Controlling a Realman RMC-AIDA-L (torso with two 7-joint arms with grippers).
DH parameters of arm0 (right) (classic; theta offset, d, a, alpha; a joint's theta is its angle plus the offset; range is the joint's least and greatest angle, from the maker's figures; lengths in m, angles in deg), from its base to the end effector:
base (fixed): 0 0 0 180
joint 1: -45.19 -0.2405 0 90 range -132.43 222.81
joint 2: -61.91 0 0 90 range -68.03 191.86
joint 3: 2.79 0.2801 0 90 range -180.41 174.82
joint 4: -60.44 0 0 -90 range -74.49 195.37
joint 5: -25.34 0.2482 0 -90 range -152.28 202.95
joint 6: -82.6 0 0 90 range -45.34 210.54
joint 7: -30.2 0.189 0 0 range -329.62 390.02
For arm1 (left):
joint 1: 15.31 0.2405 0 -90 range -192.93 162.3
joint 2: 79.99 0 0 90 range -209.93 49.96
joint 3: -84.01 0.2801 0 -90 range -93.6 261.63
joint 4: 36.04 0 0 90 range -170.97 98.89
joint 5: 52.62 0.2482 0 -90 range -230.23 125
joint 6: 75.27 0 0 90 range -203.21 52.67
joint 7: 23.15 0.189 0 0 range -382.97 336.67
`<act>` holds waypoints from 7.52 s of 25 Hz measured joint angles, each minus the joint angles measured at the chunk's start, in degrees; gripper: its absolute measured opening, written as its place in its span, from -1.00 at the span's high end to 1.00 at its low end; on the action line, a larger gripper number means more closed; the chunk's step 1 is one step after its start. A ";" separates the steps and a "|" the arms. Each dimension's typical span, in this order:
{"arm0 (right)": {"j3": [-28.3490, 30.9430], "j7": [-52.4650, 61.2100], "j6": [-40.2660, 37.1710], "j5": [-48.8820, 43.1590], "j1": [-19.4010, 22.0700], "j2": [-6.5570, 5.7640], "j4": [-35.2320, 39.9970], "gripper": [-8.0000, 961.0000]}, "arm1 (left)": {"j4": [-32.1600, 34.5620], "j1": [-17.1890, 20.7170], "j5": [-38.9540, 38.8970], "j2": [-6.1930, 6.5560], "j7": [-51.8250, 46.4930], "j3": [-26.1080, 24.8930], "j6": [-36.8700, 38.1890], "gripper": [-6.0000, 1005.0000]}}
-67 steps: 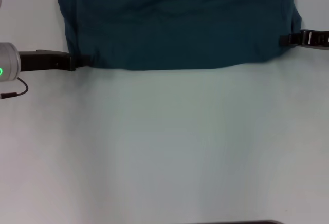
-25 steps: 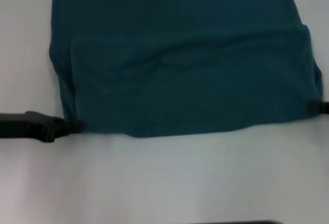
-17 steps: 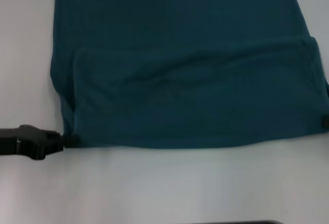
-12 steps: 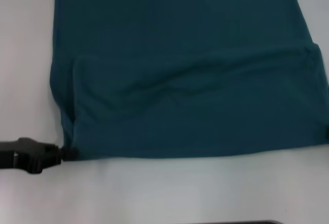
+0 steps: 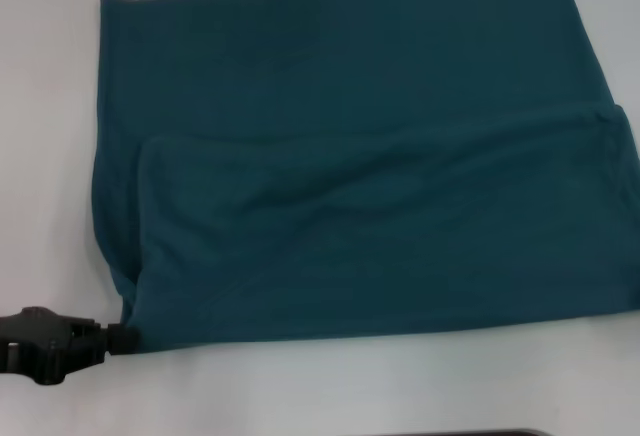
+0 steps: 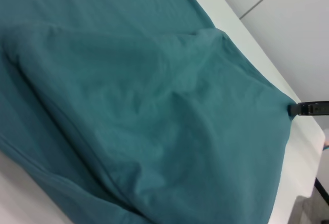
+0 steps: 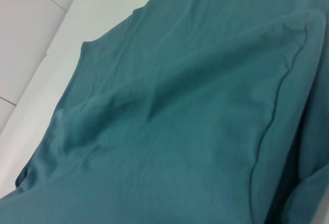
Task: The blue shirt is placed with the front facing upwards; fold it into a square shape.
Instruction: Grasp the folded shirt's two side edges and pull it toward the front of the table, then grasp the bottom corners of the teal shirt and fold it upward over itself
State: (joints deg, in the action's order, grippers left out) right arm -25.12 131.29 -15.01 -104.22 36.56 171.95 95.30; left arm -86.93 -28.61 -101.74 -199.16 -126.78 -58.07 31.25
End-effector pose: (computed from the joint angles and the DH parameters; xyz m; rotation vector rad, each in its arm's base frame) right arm 0.4626 0.2167 0.0326 -2.2098 1.6788 0.5635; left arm -0.3734 0.2474 -0.0218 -2.7183 -1.4752 -0.4206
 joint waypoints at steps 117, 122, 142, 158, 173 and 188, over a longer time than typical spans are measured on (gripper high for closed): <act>13.96 -10.09 45.29 3.31 -28.15 6.01 -8.86 0.88 | 13.82 -27.85 -4.36 -3.07 -1.54 -11.59 -49.37 0.95; 13.19 -11.48 48.17 3.71 -29.51 6.58 -9.77 0.88 | 14.73 -28.12 -4.57 -3.78 -1.42 -10.41 -52.26 0.95; 10.73 -11.77 50.34 3.80 -31.66 7.20 -9.96 0.83 | 14.86 -28.81 -4.76 -4.05 -1.46 -9.79 -54.46 0.95; 4.74 -10.75 53.61 3.71 -31.90 7.11 -10.21 0.64 | 14.65 -28.31 -4.76 -4.55 -3.84 -5.30 -55.15 0.71; 4.16 -9.08 49.18 4.46 -28.73 7.46 -3.76 -0.43 | 7.40 -24.04 -12.42 -4.66 -7.58 -5.26 -48.73 -0.44; -0.56 -9.92 32.80 9.04 -23.64 7.75 0.92 -0.28 | 5.34 -19.43 -19.24 -4.88 -1.64 -2.84 -38.47 -0.65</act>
State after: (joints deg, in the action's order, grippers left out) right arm -25.67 121.37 17.79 -95.19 12.92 179.70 96.23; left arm -81.59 -48.04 -120.98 -204.04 -128.42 -60.91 -7.22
